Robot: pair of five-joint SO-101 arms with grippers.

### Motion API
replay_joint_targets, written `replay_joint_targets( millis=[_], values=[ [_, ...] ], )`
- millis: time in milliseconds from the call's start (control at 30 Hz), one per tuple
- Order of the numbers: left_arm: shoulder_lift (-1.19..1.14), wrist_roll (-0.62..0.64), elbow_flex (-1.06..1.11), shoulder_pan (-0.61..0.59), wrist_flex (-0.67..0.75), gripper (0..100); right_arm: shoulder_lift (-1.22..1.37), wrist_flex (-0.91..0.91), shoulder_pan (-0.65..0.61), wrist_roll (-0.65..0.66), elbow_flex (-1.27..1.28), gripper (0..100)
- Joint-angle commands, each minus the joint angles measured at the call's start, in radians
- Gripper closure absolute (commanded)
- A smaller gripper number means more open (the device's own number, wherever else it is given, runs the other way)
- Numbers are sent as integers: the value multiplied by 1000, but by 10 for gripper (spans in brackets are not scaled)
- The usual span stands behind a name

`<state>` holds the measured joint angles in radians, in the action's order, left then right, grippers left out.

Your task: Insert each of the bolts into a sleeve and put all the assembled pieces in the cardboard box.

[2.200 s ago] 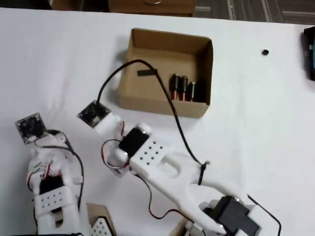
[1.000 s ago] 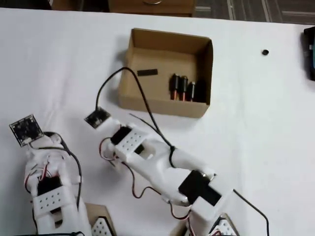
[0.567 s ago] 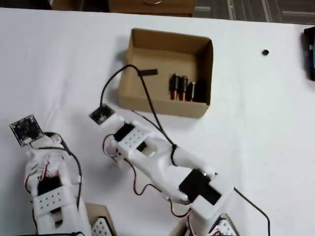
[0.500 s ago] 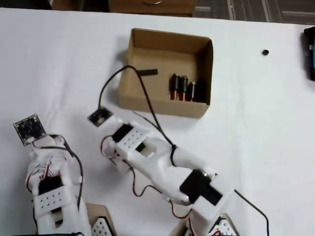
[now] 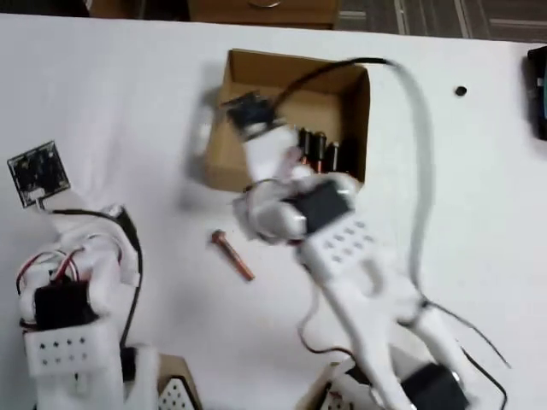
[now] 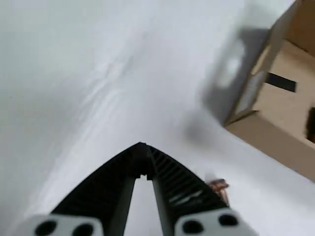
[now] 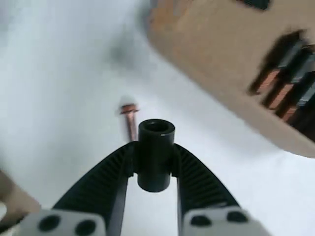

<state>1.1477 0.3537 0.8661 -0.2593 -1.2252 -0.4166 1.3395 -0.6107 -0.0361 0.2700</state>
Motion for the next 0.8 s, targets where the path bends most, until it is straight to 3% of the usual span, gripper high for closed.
replay_joint_targets(
  millis=[0, 233, 333, 767],
  values=[
    [8, 52, -174, 123, -92, 978, -174, 8, 130, 2, -46, 978],
    [2, 187, -349, 319, -150, 977, -294, 13, 387, 104, -44, 978],
    [-64, 322, -375, 362, -187, 976, -302, 13, 455, 106, -43, 978],
    [-617, 489, -489, 379, -249, 973, -303, -31, 495, 106, 64, 978]
  ],
)
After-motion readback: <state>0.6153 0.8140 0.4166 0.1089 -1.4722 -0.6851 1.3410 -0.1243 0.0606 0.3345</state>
